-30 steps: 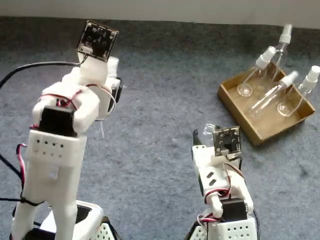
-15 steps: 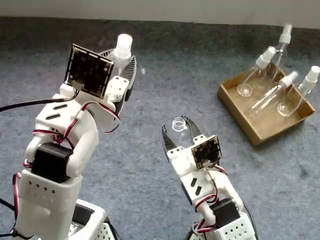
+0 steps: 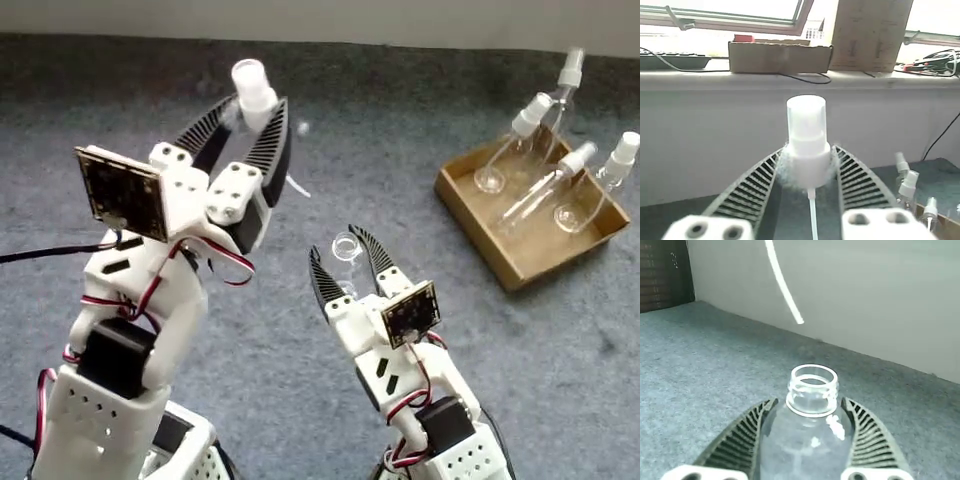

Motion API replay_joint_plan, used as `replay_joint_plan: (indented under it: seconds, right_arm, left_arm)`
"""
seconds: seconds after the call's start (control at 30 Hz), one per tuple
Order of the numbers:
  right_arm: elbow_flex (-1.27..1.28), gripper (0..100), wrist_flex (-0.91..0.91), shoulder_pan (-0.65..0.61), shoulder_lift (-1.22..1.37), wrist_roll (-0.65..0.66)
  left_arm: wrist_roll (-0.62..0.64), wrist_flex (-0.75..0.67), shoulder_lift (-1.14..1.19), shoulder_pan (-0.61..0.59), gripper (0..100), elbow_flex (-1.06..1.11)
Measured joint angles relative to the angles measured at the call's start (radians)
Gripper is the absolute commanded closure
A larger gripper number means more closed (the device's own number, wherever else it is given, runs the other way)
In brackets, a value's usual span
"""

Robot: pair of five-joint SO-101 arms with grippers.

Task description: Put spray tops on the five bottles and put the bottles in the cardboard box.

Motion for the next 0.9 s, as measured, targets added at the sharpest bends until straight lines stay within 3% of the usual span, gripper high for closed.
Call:
replay_joint_plan:
  seconds: [0.1,0.27,0.5,0.9]
  right_arm:
    - [0.000,90.0,0.028,0.000,0.000,0.000]
    - [0.000,90.0,0.063,0.000,0.000,0.000]
    - [0.000,90.0,0.063,0.000,0.000,0.000]
    - [0.000,90.0,0.063,0.000,0.000,0.000]
  left_arm:
    - [-0.009,-0.051,-0.002,0.084,97,0.005]
    - [-0.144,-0.072,0.000,0.183,97,0.052]
    - [-0.167,-0.072,0.000,0.272,97,0.080]
    - [-0.170,-0.071,0.000,0.275,97,0.080]
